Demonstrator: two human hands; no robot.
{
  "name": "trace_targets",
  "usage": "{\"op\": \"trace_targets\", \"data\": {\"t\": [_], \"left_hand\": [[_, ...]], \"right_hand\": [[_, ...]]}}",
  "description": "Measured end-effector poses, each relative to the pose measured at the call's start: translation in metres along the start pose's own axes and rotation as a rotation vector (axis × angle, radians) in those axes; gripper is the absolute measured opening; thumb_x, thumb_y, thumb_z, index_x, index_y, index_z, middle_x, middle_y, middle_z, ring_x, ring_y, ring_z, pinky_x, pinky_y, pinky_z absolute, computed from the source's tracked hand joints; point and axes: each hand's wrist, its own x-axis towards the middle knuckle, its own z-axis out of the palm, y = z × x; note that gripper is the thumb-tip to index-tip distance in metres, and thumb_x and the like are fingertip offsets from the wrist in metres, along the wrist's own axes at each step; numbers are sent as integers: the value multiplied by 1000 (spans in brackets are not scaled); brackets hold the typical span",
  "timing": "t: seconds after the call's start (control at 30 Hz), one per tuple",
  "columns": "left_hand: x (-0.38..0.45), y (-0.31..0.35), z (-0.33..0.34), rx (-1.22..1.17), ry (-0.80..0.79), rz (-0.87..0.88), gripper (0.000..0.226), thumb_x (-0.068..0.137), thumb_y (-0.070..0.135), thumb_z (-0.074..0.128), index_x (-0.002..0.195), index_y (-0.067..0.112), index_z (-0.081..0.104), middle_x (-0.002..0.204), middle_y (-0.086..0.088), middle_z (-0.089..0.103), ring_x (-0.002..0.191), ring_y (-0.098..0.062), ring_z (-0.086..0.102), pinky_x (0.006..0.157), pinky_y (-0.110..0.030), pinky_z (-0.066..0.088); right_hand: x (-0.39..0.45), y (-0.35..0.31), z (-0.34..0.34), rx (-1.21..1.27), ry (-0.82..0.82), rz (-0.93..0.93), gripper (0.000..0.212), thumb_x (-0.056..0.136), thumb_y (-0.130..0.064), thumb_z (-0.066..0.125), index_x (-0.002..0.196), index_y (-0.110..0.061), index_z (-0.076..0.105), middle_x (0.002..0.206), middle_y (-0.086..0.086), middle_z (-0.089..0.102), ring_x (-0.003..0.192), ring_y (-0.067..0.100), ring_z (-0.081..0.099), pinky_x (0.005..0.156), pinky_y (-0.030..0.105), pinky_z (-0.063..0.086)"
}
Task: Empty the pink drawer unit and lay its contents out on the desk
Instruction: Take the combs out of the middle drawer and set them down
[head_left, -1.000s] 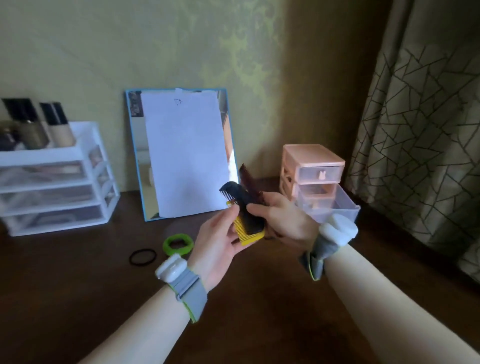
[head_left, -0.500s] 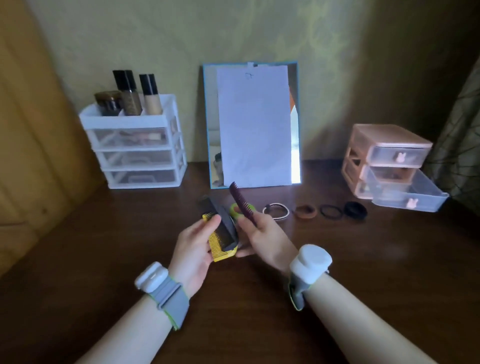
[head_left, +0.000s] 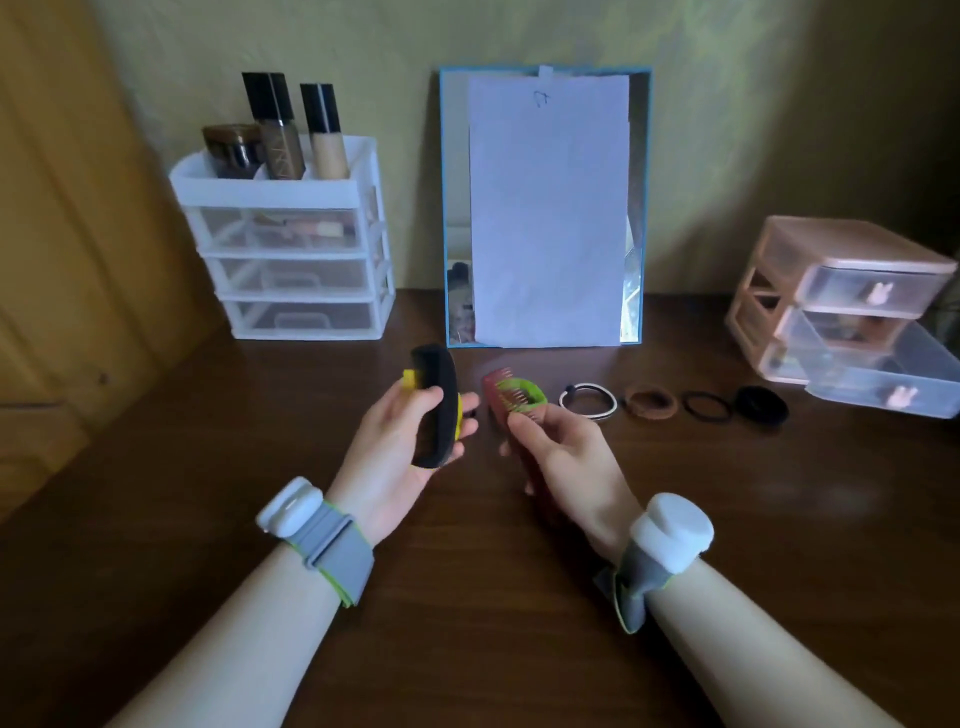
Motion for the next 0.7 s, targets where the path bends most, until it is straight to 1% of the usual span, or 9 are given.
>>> {"op": "trace_targets", "data": {"t": [0.03,0.1,0.2,0.3,0.4,0.47,0.53,0.63,0.7], "left_hand": [[1,4,-4,3,12,47,18,96,15,51,109,15,64,104,-18,74,73,-21,70,55,-25,51],[5,12,-12,-15,65,129,18,95,14,51,108,13,63,100,-17,75,70,-19,69,54,-24,50],[8,19,-22,-78,152,176,19,96,13,48,109,10,61,96,-16,75,68,-20,68,53,-24,49],[9,20,-27,-120,203,166,21,96,13,48,112,8,59,93,-16,76,68,-20,69,53,-23,49],[11,20,-28,-157,233,149,22,96,13,48,115,7,58,91,-16,76,68,-21,70,53,-23,50],[12,19,-27,-149,234,139,22,96,13,48,115,7,58,93,-16,76,69,-21,71,53,-23,51],[11,16,-25,-120,221,124,22,96,13,48,115,8,59,94,-15,76,70,-20,71,54,-23,51],[9,11,-20,-69,193,103,22,96,14,48,114,7,60,94,-15,76,70,-18,71,53,-24,52],[8,8,-17,-39,176,97,22,96,13,48,113,6,60,92,-14,76,68,-18,71,53,-23,52]], "right_hand": [[-1,-1,0,12,-1,11,21,93,-27,61,79,-13,69,63,0,68,48,11,53,45,21,43],[-3,-2,0,85,-4,24,21,89,-25,67,74,-11,73,50,-5,60,39,5,48,38,16,37],[-3,0,1,77,12,27,19,86,-18,70,75,-2,69,47,1,49,32,10,36,33,16,30],[-3,0,11,81,-54,90,5,85,-6,70,89,-7,71,58,5,56,38,10,47,33,19,42],[3,-1,21,107,-95,178,37,82,2,70,118,-4,61,69,7,62,46,11,57,39,25,53],[8,-1,24,3,-79,210,58,80,0,73,133,-6,52,73,10,67,47,17,61,39,28,54],[12,-1,25,-212,-53,176,65,77,-9,77,137,-13,51,72,7,72,42,18,61,36,25,49],[15,1,23,-533,-31,65,53,76,-27,77,126,-22,61,59,-3,67,32,7,54,30,15,39],[15,2,22,-635,-28,43,45,75,-36,77,117,-24,67,68,-4,69,45,10,60,41,16,48]]}}
